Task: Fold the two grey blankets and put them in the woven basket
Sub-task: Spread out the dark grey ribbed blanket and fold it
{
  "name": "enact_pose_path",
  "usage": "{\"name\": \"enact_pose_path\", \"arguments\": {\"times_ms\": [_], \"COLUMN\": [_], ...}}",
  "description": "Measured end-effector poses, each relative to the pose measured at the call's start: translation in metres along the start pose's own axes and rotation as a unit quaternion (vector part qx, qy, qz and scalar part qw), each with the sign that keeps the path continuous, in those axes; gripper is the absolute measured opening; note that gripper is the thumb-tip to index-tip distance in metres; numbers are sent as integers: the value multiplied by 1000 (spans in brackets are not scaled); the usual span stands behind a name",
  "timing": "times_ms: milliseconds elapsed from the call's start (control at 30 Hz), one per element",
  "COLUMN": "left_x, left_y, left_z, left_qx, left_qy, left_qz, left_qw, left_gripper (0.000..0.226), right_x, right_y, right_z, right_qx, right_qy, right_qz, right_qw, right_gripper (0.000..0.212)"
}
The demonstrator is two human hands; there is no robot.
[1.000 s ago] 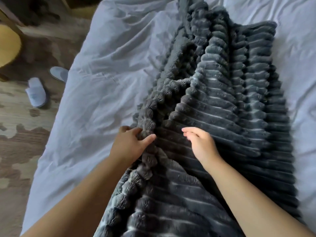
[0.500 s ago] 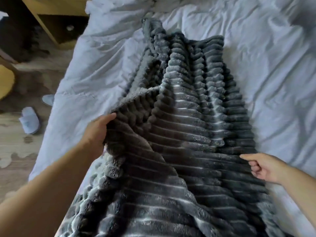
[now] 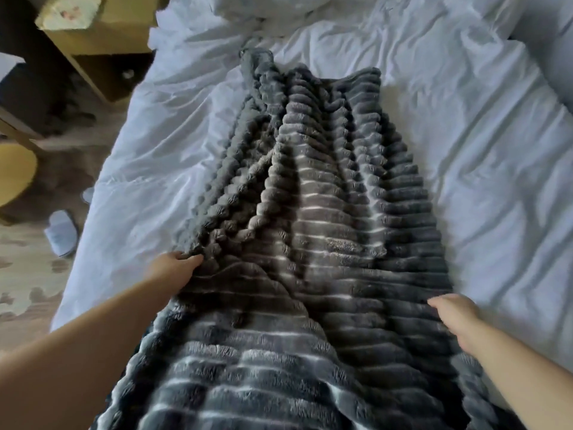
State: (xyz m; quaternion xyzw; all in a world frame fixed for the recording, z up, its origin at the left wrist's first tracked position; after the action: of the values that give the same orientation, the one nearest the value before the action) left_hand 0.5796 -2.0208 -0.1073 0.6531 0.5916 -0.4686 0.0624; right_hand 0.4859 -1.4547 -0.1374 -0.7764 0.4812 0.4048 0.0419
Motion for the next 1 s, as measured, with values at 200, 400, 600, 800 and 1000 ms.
{"name": "enact_pose_path", "arguments": {"times_ms": [200,400,600,800,1000], "left_x": [19,20,-19,-123,-226], "left_y": [-7,-4,-77,-187,-236], "left_z": [49,58,10,-74,-155], "left_qx": [-2,-46,-29,19,268], "left_qy": [-28,-13,36,107,189], "left_qz": [12,-55,-255,-469,-590], "left_qw": [1000,997,966,877,738], "left_gripper": [43,24,20,31,42], "right_x": [-14,7,-40,-167,-247], "right_y": [32,59,122,229,239], "right_z": [45,41,9,-95,-186], "right_qx": [-59,41,1,-120,-220], "right_qy": [-50,118,99,8,96], "right_qz": [60,124,179,377,463], "right_qw": [995,984,979,918,853], "right_gripper": [35,10,19,15,14]}}
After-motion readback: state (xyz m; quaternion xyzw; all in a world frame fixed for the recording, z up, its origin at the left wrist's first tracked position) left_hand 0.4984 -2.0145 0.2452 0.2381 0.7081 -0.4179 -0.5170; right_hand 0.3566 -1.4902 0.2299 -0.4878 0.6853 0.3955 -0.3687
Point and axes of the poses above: each hand's wrist, its own z-axis towards the middle knuckle, its own x-axis out of the palm, y = z × x, the point moved 9 cm from there along z, towards the middle knuckle, and after that the axes turned 2 degrees about x, right-handed, at the moved point
